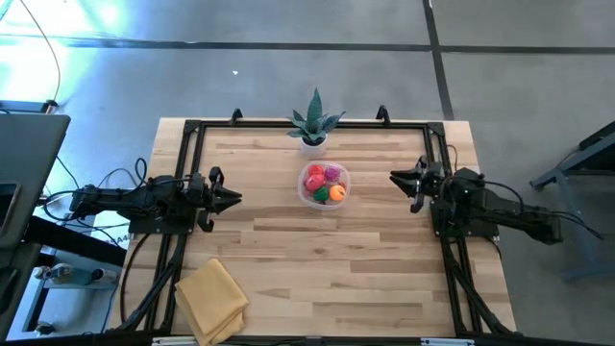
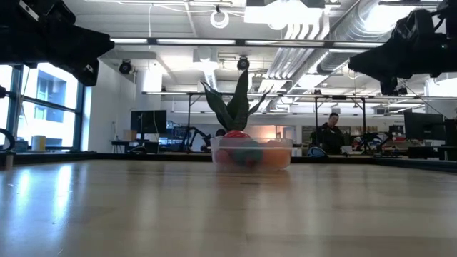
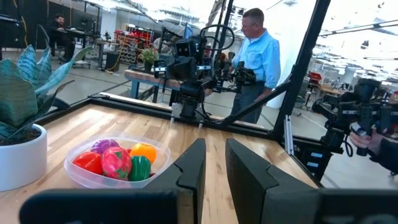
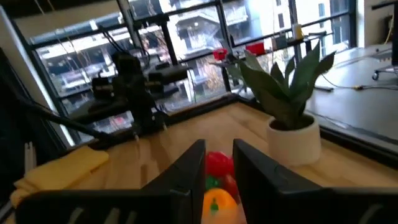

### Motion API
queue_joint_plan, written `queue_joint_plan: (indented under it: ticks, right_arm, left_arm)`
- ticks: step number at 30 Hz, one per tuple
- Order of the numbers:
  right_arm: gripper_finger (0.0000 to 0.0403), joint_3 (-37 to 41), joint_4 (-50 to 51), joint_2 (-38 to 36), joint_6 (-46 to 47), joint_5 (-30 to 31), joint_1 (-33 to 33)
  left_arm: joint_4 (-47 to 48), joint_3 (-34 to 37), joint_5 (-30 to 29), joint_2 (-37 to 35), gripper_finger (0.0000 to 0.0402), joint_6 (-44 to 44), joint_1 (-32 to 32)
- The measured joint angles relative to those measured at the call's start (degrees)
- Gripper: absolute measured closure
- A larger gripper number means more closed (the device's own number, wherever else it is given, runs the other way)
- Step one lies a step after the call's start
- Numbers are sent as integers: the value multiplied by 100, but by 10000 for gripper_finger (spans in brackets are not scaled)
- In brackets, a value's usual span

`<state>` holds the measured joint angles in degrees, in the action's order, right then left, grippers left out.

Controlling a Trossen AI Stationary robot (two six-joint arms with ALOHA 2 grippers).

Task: Pick and placing Produce into tupperware
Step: Return to Home Position

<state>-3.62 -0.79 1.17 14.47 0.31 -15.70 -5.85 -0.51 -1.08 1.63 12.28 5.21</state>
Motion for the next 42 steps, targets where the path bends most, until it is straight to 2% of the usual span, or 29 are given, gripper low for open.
queue_joint_plan:
  ticks: [11,42]
  right_arm:
    - [332,-4,912,38,-1343,-18,-1]
    - [332,-7,924,38,-1302,-33,-1]
  left_arm:
    - [0,0,-1,-1,348,2,1]
    - [2,-2,0,-2,348,2,2]
